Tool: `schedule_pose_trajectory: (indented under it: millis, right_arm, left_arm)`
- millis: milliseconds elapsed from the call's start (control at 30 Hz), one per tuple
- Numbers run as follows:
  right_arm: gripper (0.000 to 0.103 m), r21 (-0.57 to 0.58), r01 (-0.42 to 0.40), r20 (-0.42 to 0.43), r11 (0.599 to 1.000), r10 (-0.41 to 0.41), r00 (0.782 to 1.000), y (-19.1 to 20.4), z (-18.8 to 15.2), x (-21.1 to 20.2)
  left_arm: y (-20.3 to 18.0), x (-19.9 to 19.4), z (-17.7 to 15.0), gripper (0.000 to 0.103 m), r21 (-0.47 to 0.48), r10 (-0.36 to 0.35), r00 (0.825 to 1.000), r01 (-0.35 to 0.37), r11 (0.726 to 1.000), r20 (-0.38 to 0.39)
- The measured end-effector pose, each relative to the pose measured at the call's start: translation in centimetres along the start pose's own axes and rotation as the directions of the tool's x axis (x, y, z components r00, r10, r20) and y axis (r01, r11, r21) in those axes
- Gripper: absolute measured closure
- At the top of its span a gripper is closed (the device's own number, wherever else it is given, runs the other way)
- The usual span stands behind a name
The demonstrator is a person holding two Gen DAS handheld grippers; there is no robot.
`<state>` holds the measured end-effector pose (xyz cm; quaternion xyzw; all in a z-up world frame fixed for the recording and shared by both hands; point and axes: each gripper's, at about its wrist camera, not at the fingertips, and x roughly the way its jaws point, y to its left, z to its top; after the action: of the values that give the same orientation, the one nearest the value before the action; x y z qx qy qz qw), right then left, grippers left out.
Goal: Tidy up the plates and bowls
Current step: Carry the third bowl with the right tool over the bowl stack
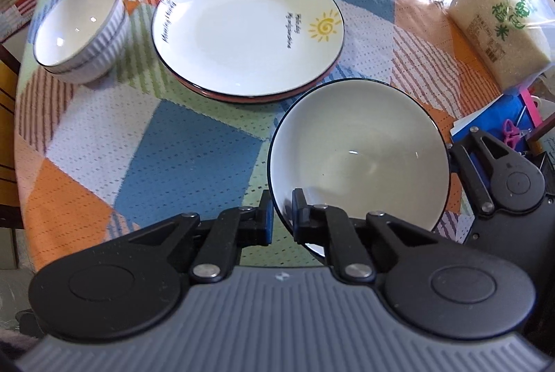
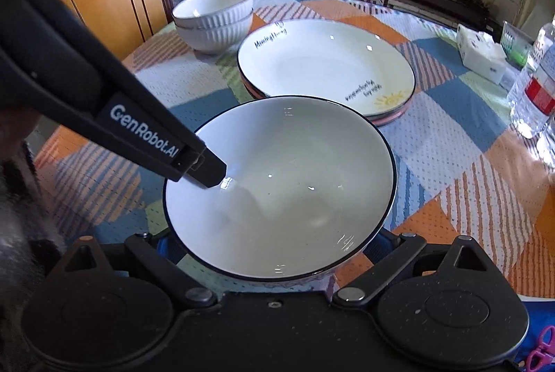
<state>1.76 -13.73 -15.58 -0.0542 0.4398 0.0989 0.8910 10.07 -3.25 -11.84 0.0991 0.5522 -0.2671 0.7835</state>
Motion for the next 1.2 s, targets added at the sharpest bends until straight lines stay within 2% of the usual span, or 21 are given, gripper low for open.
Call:
schedule_pose_trajectory:
  millis: [400, 567, 700, 800, 933, 1100, 1200]
  right_arm:
    - [0.004, -0.068, 0.003, 0.073, 0.998, 0.002, 0.997, 2.4, 3.4, -2.3]
    - [0.004, -0.066, 0.004, 0.122, 0.998, 0.004, 0.993, 2.5, 5.0, -3.4]
    - [0.004, -0.125, 0.016, 0.165, 0.992, 0.005, 0.986, 2.9, 6.6, -3.7]
    - [0.004, -0.156, -0.003, 0.172, 0.988, 0.03, 0.985, 3.1, 8.2, -3.1]
    - [0.004, -0.201, -0.038, 0.187, 0.979, 0.077, 0.979, 3.4, 10.8, -2.0]
    - [0.004, -0.295, -0.071, 0.212, 0.953, 0.138, 0.967, 3.4, 13.9, -0.5]
    - [0.004, -0.341, -0.102, 0.204, 0.935, 0.179, 0.962, 3.9, 16.0, 1.0]
  left_arm:
    - [1.5, -5.6, -0.1, 0.094, -0.009, 0.06, 0.992, -0.059, 0.998, 0.112]
    - [2.9, -7.9, 0.6, 0.094, -0.035, 0.037, 0.985, -0.032, 0.999, 0.171]
    - [5.1, -8.9, 1.6, 0.094, -0.068, 0.005, 0.981, 0.009, 0.998, 0.196]
    - [6.3, -9.4, 2.3, 0.094, -0.083, 0.033, 0.976, -0.015, 0.996, 0.216]
    - [7.9, -10.2, 2.9, 0.094, -0.131, 0.089, 0.959, -0.055, 0.99, 0.268]
    - [11.5, -10.5, 4.5, 0.093, -0.209, 0.102, 0.949, -0.04, 0.977, 0.298]
    - [13.9, -10.3, 5.5, 0.093, -0.257, 0.117, 0.95, -0.041, 0.965, 0.288]
